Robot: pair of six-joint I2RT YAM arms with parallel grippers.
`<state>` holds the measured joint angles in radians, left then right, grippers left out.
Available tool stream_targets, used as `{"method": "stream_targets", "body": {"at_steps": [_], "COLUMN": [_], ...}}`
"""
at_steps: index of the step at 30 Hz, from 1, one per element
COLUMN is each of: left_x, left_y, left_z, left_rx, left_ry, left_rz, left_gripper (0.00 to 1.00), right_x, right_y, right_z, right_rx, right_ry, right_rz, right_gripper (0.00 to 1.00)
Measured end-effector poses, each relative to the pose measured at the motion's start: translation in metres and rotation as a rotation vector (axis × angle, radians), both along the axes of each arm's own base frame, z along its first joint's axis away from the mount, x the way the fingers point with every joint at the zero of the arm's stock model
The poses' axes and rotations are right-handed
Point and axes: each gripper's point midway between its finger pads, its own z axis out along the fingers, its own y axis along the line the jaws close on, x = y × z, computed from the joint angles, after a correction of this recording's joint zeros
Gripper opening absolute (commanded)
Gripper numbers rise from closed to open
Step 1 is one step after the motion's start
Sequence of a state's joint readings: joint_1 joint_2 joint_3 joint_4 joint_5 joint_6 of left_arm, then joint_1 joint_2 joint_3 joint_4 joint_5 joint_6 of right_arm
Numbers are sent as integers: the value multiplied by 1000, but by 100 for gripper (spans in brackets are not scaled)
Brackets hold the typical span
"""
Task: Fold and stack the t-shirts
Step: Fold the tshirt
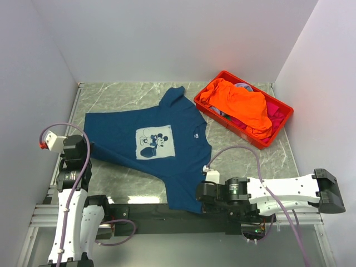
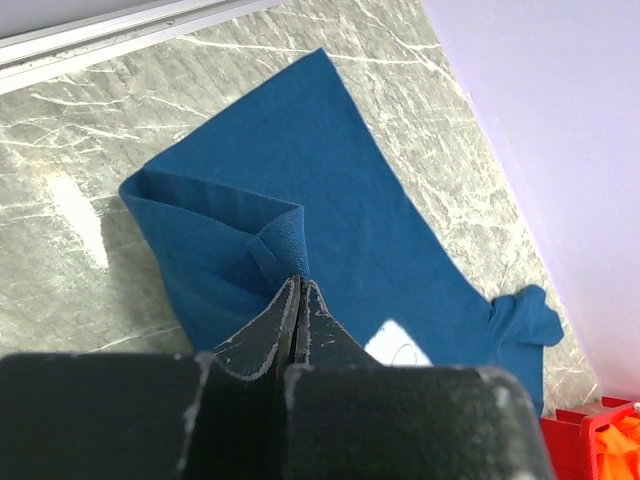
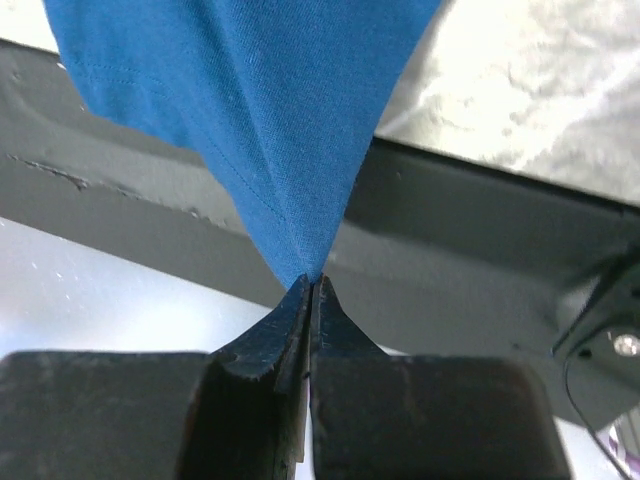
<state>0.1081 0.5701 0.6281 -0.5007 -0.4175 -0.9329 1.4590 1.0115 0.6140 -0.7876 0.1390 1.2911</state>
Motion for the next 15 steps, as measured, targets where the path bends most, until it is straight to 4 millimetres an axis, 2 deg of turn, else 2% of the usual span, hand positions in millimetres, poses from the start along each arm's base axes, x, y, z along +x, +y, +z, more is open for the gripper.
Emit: {"method": "stream_targets", "body": {"at_steps": [3, 7, 11, 15], "left_x": [-1, -4, -7, -11], "left_y": [0, 2, 7, 14], "left_z": [2, 3, 1, -9], "left_rx": [1, 4, 7, 8], "left_ry": [-9, -14, -9, 8], "left_rz": [1, 17, 49, 97], "left_gripper": [1, 1, 1, 1], "right_x": [-3, 10, 47, 93], "right_y": [-4, -1, 14, 7], "right_z": [3, 19, 49, 63], "right_rx": [-19, -47, -23, -40], "right_ry": [-6, -65, -168, -263], "right_rz": [-7, -22, -68, -121], "right_gripper": [0, 0, 0, 0]}}
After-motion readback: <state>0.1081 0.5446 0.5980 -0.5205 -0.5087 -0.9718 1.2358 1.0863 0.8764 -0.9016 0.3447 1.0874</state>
